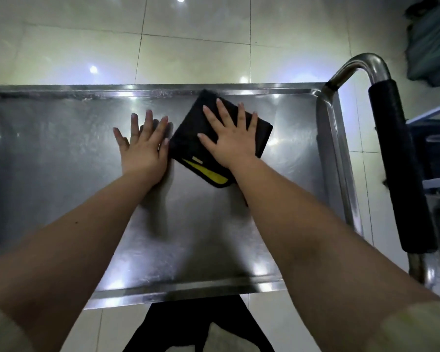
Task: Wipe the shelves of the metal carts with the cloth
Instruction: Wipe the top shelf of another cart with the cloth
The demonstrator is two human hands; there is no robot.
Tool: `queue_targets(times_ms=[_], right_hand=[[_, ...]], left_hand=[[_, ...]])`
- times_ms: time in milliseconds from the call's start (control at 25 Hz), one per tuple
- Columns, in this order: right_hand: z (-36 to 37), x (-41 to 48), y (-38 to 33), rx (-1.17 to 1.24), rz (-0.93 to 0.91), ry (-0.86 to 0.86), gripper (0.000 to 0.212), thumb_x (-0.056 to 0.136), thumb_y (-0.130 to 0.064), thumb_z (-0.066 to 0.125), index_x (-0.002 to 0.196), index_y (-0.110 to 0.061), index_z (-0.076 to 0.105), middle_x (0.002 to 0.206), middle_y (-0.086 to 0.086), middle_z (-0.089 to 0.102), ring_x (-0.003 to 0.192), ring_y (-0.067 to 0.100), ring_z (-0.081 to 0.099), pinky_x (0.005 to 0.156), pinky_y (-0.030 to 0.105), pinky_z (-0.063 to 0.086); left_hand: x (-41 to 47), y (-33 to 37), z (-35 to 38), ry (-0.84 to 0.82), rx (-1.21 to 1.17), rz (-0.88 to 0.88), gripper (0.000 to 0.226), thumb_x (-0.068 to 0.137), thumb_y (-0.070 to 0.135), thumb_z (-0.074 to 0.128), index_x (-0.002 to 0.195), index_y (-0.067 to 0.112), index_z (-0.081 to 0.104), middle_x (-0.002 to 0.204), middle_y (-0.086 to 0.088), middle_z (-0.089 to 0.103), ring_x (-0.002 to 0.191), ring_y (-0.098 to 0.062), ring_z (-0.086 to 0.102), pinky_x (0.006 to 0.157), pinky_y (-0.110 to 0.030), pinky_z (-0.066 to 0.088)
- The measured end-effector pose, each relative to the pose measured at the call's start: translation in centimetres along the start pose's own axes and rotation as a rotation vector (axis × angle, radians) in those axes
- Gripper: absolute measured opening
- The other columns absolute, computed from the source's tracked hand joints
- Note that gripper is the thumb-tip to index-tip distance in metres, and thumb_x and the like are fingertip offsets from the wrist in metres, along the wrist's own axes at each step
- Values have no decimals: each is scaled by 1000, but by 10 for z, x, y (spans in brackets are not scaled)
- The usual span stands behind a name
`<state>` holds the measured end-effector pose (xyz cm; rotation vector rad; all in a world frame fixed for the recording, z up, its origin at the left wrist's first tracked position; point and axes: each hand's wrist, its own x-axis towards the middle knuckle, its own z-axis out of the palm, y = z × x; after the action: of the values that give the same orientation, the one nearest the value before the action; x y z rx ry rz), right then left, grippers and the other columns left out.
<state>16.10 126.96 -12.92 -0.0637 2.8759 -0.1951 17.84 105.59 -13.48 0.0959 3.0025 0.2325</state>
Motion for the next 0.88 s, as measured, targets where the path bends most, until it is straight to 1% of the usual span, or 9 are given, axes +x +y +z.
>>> queue_targets(times_ms=[80,200,320,400,520,600,680,800,880], right_hand=[[-4,18,3,-5,-2,-14,70,89,-75,15,151,-48,-5,162,-13,-10,148,35,-12,114,61,-11],[-9,16,23,-45,11,-19,72,88,-77,14,151,-47,-6,162,-13,-10,148,32,-12,115,59,-9],[-15,-1,90,-11,184,2,72,87,-77,16,150,-49,-5,163,-13,-8,149,30,-9,117,57,-6],[-20,-22,138,17,311,-1,71,88,-76,16,151,-49,-5,163,-13,-8,149,30,-6,118,56,-3],[-13,-60,153,-13,350,-7,70,90,-74,13,151,-46,-8,163,-13,-10,149,32,-7,117,57,-3],[2,-95,133,-36,314,-2,71,89,-74,8,151,-45,-11,163,-11,-11,148,33,-10,117,58,-3],[22,-145,101,-11,233,4,73,88,-74,8,152,-43,-6,163,-9,-8,148,37,-7,116,60,-3],[50,-208,28,-14,-33,-1,73,91,-72,19,155,-38,10,164,-4,5,147,43,2,114,66,4],[60,-216,-10,-70,-245,-30,71,92,-70,22,154,-38,13,163,-4,9,147,44,2,112,68,4]], left_hand=[[11,11,1,-3,-47,-9,52,103,39,25,154,36,15,164,2,4,150,-25,-7,115,-59,-11],[13,19,2,-2,-47,15,52,103,39,24,154,35,16,164,2,5,150,-25,-7,116,-58,-11],[6,15,0,-35,9,73,56,102,47,26,155,36,13,164,2,5,150,-24,-7,116,-56,-13],[-1,12,-2,-63,71,153,61,99,56,28,155,38,11,164,3,5,150,-24,-6,115,-55,-13],[-10,12,-4,-91,104,222,64,96,61,29,154,40,13,164,4,6,150,-24,-4,115,-55,-11],[-14,11,-4,-119,107,230,64,96,62,28,154,41,11,164,5,4,150,-24,-5,115,-56,-10],[-18,12,-5,-154,103,239,64,97,60,29,154,39,10,164,3,3,150,-25,-4,116,-57,-7],[-27,14,-12,-170,115,252,64,98,54,34,154,30,18,163,-3,10,150,-30,5,117,-57,5],[-36,15,-18,-176,112,258,59,98,47,40,151,26,29,161,-6,20,148,-31,15,116,-53,15]])
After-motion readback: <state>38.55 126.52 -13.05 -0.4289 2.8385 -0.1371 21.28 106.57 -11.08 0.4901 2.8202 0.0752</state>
